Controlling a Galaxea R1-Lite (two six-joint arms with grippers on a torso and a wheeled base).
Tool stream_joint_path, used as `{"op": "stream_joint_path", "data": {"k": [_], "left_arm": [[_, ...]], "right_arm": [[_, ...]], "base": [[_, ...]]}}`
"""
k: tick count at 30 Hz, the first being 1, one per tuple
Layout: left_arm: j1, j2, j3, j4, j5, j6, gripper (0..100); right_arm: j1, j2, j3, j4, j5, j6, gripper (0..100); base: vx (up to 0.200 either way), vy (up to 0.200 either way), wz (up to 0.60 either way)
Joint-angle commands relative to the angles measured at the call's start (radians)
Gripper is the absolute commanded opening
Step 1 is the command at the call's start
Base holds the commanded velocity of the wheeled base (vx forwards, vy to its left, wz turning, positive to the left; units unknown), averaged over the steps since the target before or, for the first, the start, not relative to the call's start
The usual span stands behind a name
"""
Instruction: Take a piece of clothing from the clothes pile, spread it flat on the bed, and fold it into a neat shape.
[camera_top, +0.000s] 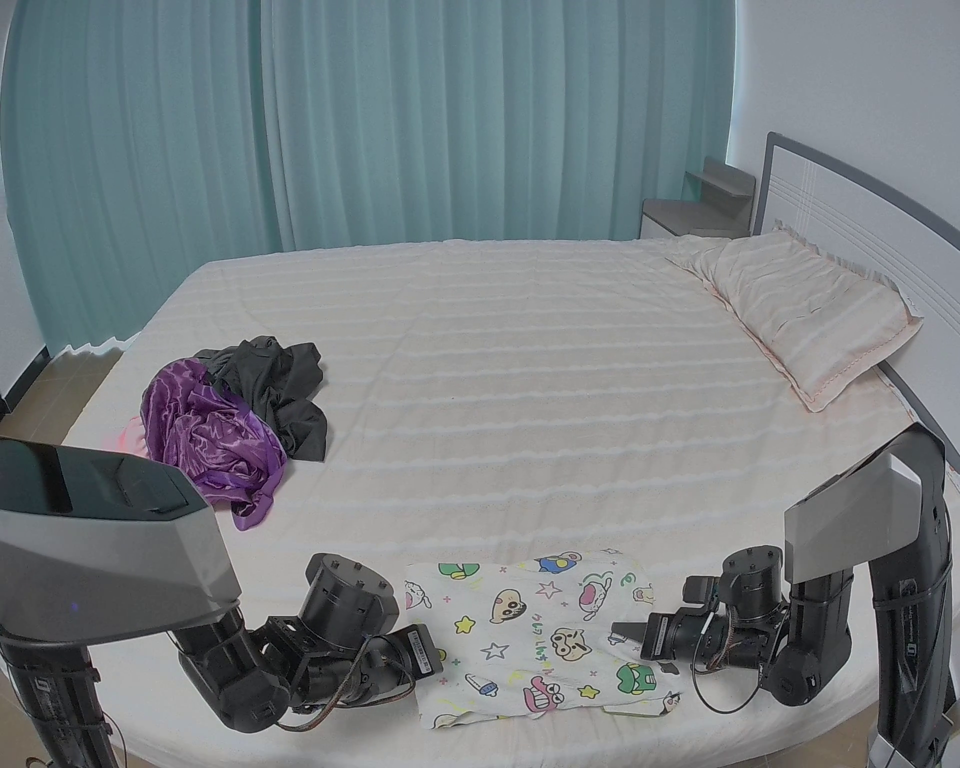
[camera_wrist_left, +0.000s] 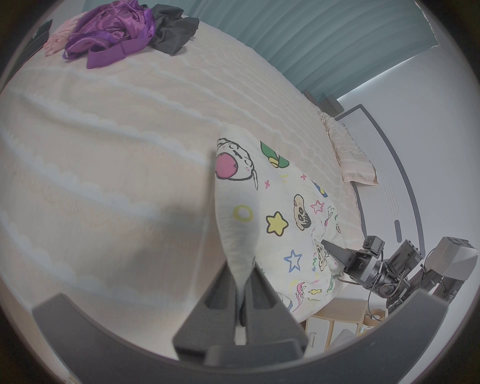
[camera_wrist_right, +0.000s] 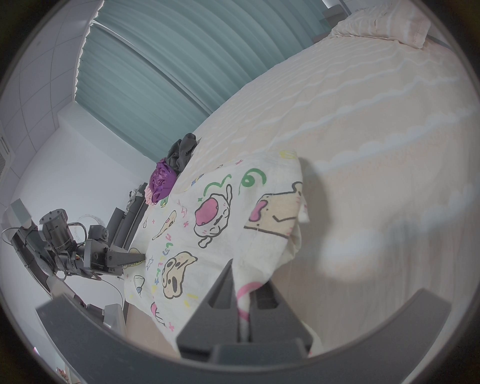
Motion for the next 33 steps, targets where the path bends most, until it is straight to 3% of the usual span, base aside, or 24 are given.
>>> {"op": "stream_joint_path", "data": {"k": [1,10,33], "left_arm": [[0.003,0.001,-0.002,-0.002,0.001,0.001,0],[0.048,0.005,-0.018,-0.002,0.014,-0.002,0],[0.065,0.004,-0.013,-0.002,0.019,-0.002,0]], "right_arm": [[0.001,-0.002,0.0,-0.004,0.0,0.0,0],[0.001,0.0,-0.021,-0.002,0.0,0.0,0],[0.019,0.001,-0.041,-0.002,0.0,0.0,0]], "base": [[0.0,0.0,0.0],[0.0,0.0,0.0],[0.0,0.2,0.0]]}}
